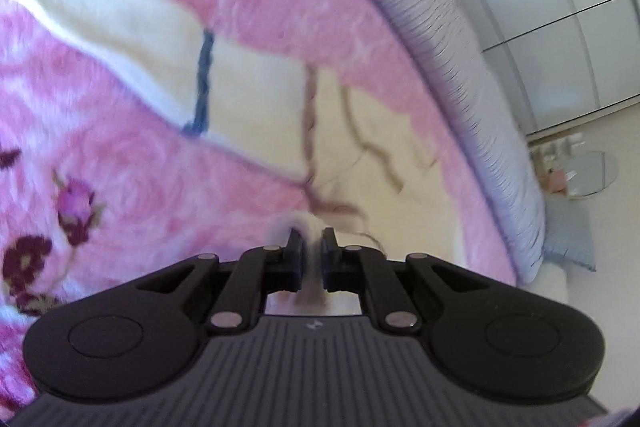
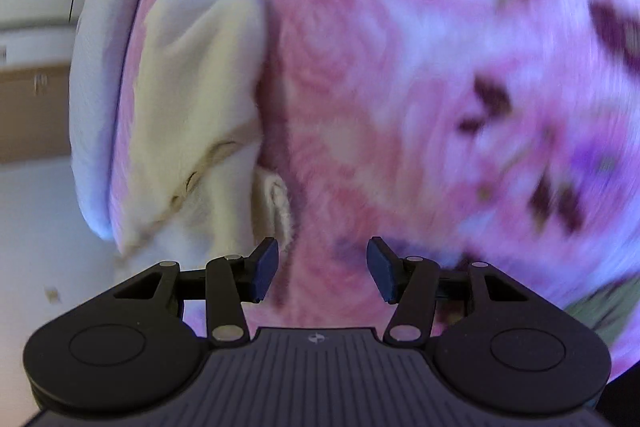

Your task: Fold clothes

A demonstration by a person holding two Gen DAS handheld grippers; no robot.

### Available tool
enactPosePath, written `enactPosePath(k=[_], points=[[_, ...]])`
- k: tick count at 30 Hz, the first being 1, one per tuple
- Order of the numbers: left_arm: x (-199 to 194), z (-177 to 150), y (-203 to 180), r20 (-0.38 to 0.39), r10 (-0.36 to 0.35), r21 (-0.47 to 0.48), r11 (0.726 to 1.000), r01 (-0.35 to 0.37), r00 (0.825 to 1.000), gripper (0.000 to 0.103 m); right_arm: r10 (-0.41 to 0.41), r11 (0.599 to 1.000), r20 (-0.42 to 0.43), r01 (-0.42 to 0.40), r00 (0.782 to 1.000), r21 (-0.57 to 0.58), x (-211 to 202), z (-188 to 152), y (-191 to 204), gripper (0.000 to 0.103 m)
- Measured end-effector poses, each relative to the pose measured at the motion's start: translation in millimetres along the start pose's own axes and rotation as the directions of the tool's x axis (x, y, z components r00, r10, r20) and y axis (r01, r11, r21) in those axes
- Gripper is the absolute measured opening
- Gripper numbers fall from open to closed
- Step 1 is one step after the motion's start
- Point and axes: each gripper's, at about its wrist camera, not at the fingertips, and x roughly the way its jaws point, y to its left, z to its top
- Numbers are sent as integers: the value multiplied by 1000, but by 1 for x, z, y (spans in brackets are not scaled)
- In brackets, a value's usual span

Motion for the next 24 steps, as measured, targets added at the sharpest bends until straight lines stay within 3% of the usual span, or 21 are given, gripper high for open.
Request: enactPosePath(k=[3,6,9,13,14,15,16,19,21,24], points=[[11,18,5,9,6,-19,1000,-6,1000,6,81,991,37,-85,996,104,15,-11,-6,54],[27,40,2,-6,18,25,1000,-18,1000,6,128,974,94,-143,987,175,33,-18,-7,53],[44,51,0,-26,30,60,998,-28,999,6,101,980,136,-122,986,157,45,-16,3,49],[55,46,9,-60,50,40,998,-48,997,6,64,987,193,-90,979,133,61,-12,17,45],[48,40,7,-74,41,39,999,-38,996,6,44,994,193,-63,980,94,62,-9,22,21],[42,34,5,-89,32,38,999,-29,996,6,24,998,193,-35,981,52,62,-6,28,6],[35,28,2,-104,23,37,999,-19,994,6,4,1000,194,-6,981,11,63,-3,34,6],[15,9,-4,-148,-5,34,999,10,989,6,22,993,249,8,968,-119,28,9,61,5],[2,-5,-9,-180,-24,31,999,30,983,6,29,982,287,26,958,-188,-19,19,70,5],[-20,-57,-21,-272,-60,27,997,70,961,6,-14,961,338,106,941,-257,-97,33,74,4]])
